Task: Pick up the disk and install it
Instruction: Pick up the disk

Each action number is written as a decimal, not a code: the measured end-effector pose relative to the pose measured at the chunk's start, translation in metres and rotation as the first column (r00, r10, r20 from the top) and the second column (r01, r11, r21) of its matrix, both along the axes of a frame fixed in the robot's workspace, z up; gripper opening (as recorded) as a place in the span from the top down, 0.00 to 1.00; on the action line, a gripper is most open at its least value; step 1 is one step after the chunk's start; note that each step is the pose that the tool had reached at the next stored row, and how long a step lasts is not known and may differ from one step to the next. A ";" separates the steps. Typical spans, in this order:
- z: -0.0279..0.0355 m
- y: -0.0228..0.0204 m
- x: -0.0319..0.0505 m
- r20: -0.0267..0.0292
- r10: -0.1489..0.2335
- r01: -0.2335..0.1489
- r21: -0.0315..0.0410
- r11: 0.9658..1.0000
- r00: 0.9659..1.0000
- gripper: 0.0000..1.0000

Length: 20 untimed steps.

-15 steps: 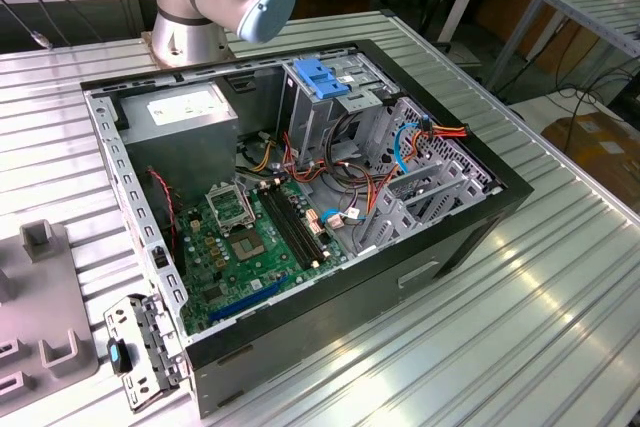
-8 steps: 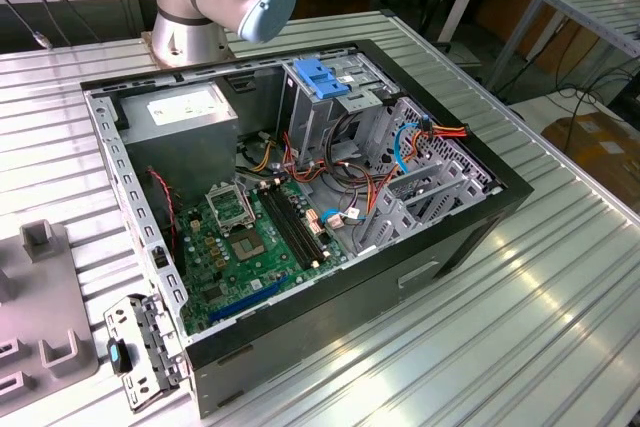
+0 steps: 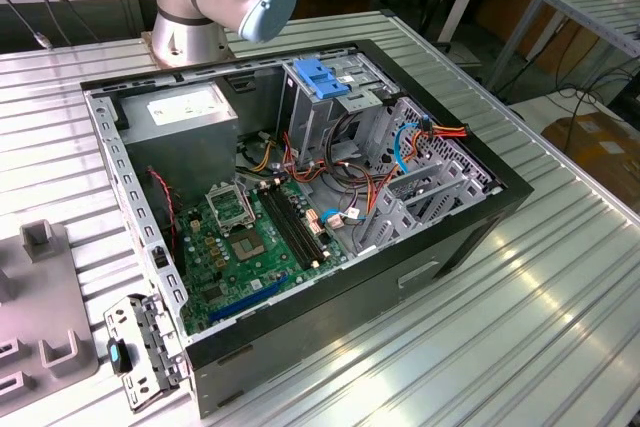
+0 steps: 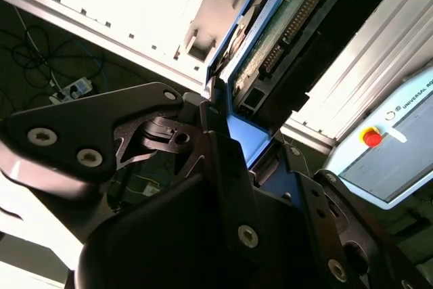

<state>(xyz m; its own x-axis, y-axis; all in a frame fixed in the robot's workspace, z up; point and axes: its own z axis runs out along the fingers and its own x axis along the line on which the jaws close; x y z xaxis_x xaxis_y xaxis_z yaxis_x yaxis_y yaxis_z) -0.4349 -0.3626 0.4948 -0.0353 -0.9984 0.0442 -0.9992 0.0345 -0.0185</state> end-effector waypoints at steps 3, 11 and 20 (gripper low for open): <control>0.0000 -0.0001 0.0041 0.000 0.000 0.000 0.000 1.000 1.000 0.63; 0.0000 -0.0005 0.0175 0.000 0.000 0.000 0.000 1.000 1.000 0.63; -0.0001 -0.0101 0.0228 0.000 0.000 0.000 0.000 1.000 1.000 0.63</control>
<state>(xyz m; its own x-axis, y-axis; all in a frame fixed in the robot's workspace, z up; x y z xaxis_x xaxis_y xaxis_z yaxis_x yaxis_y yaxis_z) -0.4120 -0.3727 0.4947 -0.0353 -0.9984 0.0439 -0.9992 0.0345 -0.0188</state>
